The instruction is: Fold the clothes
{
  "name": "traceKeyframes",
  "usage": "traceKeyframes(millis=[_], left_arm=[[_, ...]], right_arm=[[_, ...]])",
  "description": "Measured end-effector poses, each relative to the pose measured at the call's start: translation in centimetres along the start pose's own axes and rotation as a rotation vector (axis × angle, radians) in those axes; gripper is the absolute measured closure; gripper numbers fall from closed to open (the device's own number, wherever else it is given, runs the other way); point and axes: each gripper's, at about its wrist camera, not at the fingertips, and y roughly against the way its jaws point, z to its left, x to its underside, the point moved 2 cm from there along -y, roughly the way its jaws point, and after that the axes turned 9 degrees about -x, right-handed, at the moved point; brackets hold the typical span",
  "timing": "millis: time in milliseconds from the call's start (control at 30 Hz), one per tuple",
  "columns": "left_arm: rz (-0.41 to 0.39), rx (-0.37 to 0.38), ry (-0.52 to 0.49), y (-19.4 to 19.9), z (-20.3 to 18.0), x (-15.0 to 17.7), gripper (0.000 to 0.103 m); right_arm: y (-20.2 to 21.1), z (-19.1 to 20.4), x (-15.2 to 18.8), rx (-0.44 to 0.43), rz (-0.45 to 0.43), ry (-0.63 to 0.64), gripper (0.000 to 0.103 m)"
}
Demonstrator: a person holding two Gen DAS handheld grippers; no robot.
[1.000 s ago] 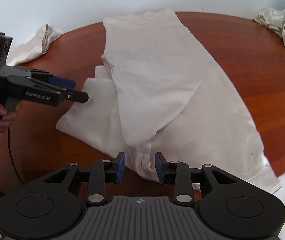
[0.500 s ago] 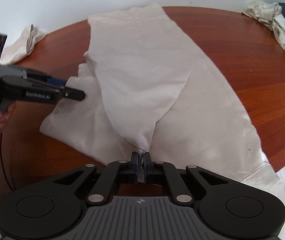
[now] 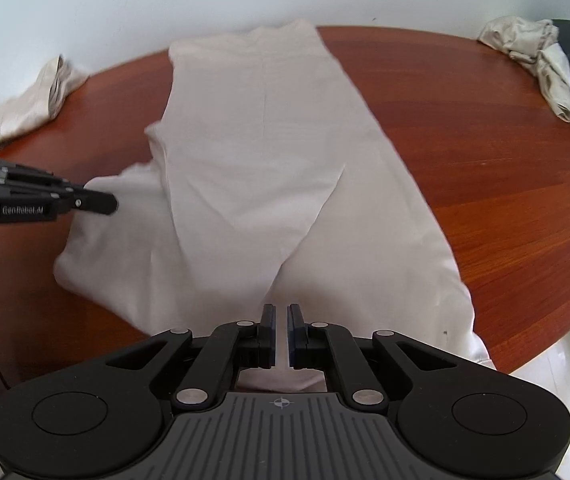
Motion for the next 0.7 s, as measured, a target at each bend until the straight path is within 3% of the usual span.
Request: traceKeyframes(millis=[100, 167, 267, 367, 700], left_arm=[[0.039, 0.029, 0.054, -0.2, 0.4, 0.4, 0.097], [0.044, 0.018, 0.071, 0.0, 0.5, 0.7, 0.078], [0.024, -0.016, 0.078, 1.0, 0.5, 1.2, 0.074], [0.003, -0.042, 0.104, 2.5, 1.3, 1.9, 0.064], [-0.035, -0.12, 0.151, 8.3, 2.8, 4.5, 0.062]], right_arm=[[0.4, 0.6, 0.1, -0.021, -0.006, 0.019, 0.087], [1.1, 1.2, -0.1, -0.053, -0.025, 0.026, 0.082], [1.3, 2.9, -0.4, -0.112, -0.047, 0.062, 0.071], [0.6, 5.0, -0.6, -0.169, -0.046, 0.122, 0.07], [-3.2, 10.4, -0.8, -0.298, -0.006, 0.302, 0.07]])
